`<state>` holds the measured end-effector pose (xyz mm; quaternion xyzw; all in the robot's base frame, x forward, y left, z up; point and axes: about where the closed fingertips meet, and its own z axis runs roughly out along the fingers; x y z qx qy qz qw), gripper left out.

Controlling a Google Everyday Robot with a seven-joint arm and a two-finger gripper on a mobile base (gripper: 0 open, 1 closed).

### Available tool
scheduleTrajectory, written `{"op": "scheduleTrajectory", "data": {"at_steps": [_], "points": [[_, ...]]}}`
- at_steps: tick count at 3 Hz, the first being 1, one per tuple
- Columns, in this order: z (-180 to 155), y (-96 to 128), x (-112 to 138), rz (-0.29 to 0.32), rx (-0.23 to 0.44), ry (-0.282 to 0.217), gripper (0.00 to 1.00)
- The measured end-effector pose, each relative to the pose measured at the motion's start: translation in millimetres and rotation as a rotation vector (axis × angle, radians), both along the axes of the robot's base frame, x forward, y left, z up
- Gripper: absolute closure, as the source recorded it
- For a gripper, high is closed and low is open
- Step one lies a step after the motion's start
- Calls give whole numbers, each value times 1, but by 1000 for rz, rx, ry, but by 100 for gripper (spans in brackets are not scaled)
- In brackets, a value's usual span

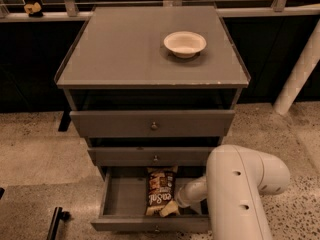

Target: Pick brown chip bag from bottom drawer and place on counter

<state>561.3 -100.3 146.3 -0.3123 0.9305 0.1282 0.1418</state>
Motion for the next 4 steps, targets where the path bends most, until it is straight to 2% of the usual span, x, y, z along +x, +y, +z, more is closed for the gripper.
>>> {"op": "scheduleTrajectory", "data": {"at_steps": [1,4], "points": [[0,0,0,0,0,0,0],[4,3,10,-17,-5,-9,0]]}}
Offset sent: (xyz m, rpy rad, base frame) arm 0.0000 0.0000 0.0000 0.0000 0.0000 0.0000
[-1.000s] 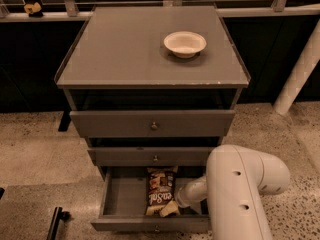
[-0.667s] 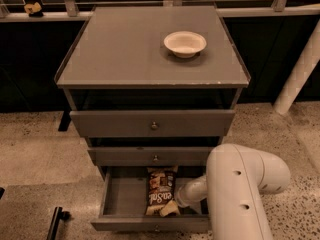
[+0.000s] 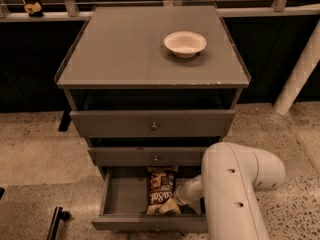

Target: Pick brown chip bag from bottom drawer and place on counter

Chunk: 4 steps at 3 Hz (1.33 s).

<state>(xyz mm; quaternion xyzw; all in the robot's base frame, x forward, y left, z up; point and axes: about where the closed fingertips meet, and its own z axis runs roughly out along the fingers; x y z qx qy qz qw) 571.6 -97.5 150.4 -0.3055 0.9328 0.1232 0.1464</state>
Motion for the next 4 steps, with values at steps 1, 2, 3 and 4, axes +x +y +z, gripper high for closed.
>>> {"op": "scheduleTrajectory", "data": {"at_steps": [1,2,3,4], "points": [[0,0,0,0,0,0,19],[0,0,0,0,0,0,42],[0,0,0,0,0,0,65],[0,0,0,0,0,0,89]]}}
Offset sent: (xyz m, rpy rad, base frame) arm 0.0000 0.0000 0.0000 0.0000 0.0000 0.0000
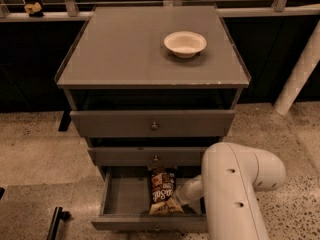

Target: Pick brown chip bag from bottom drawer and place on counter

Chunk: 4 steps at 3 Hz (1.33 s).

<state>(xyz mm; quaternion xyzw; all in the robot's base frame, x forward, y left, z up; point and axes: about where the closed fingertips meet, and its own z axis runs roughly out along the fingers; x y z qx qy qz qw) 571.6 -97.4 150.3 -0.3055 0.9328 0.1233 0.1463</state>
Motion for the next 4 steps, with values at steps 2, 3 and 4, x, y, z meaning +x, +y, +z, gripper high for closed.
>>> {"op": "scheduleTrajectory", "data": {"at_steps": [2,3,4], "points": [[0,0,0,0,0,0,100],[5,-3,-6,18,-16,5,100],[21,-13,-18,50,-43,10,100]]}}
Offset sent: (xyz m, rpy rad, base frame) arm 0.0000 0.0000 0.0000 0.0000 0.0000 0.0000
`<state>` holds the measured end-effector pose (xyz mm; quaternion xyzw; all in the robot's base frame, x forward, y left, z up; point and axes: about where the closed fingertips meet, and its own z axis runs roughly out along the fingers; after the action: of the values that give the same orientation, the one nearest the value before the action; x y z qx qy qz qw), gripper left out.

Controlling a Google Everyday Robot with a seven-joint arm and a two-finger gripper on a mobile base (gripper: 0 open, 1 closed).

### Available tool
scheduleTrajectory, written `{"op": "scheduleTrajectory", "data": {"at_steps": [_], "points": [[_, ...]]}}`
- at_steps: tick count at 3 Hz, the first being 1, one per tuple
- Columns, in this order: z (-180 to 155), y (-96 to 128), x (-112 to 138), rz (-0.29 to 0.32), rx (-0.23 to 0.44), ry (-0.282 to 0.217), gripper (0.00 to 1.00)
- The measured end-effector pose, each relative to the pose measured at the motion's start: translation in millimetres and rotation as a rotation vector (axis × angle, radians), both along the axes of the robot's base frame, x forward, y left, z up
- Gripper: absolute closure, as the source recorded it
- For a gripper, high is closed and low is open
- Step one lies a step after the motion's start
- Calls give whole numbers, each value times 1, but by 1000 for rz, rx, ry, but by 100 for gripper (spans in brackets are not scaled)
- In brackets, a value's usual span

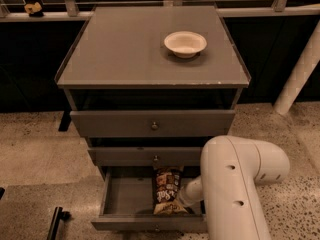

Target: Pick brown chip bag from bottom drawer and place on counter

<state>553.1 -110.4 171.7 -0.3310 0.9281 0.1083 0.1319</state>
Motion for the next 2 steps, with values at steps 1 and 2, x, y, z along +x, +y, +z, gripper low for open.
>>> {"op": "scheduleTrajectory", "data": {"at_steps": [1,2], "points": [[31,-18,-12,32,-39,-17,100],[74,-34,-17,54,-93,-53,100]]}}
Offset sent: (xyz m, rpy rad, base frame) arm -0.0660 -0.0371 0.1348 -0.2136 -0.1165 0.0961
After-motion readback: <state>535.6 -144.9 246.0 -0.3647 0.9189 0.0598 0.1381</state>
